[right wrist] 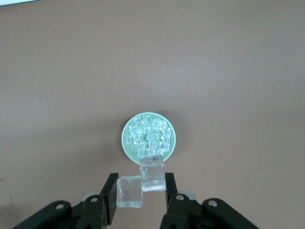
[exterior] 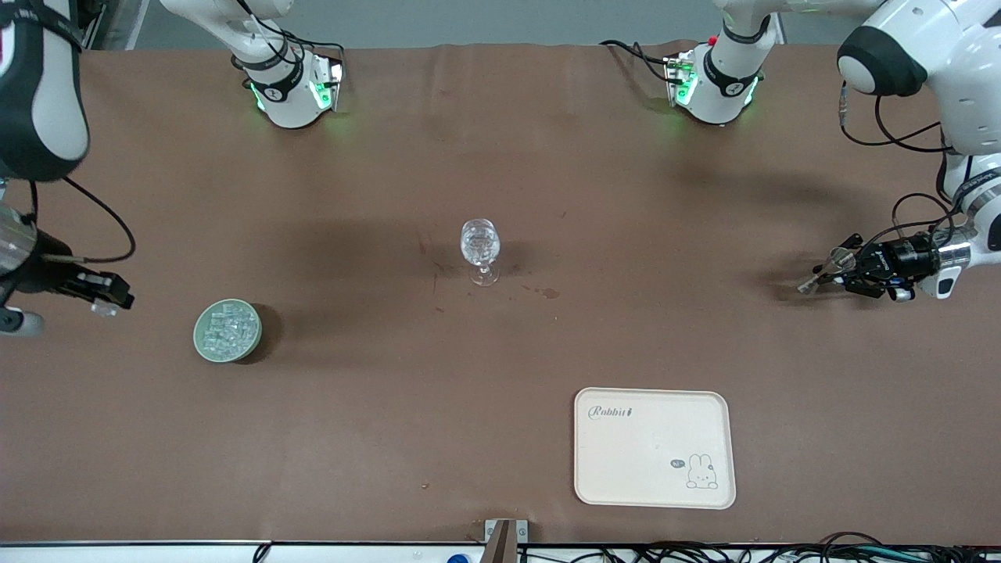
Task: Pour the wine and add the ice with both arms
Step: 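Lift the ice with the right gripper while the left gripper lifts the jigger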
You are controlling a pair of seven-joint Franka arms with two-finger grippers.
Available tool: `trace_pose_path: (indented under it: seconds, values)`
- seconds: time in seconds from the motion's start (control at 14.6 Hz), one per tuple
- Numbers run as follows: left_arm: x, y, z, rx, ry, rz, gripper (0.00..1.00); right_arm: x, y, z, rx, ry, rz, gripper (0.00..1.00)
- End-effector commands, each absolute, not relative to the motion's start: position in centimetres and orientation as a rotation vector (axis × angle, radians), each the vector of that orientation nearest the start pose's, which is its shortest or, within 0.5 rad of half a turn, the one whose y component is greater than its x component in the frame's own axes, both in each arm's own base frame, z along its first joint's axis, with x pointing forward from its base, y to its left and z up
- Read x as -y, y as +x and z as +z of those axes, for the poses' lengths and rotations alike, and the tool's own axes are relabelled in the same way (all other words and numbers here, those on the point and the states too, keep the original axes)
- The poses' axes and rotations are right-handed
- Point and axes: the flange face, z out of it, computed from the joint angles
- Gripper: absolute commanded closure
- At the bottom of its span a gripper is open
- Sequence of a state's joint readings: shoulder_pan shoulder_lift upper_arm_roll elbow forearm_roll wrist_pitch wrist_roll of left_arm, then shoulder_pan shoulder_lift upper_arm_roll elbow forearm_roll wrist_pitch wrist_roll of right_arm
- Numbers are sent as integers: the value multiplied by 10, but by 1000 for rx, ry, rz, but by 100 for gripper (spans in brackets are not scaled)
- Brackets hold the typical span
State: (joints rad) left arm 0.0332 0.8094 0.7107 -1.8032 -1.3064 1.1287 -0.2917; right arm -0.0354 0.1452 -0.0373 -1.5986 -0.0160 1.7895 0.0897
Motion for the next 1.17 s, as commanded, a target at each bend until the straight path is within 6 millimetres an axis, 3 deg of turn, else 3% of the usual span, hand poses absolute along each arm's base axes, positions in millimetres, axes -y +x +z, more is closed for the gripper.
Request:
trace_pose_path:
  seconds: [0.0,0.14,0.27,0.41,0.55,0.96,1.1]
  values:
    - [-209,518,223,-1241,1438,-1003,99,45,580,590,-272,-3130,-92,92]
    - [-192,531,244,-1261,1415,-1065,99,45,563,614,-274,-3128,-92,92]
    - [-155,541,264,-1228,1472,-1145,99,43,548,639,-270,-3129,-80,92]
    - [-132,544,279,-1187,1509,-1153,99,44,537,653,-256,-3136,-68,92]
    - [-113,545,295,-1173,1591,-1154,99,44,534,656,-256,-3135,-89,92]
    - [-29,551,323,-1228,1650,-1194,99,44,535,654,-253,-3136,-94,92]
    - [-1,549,342,-1231,1680,-1158,99,43,535,654,-251,-3134,-94,92]
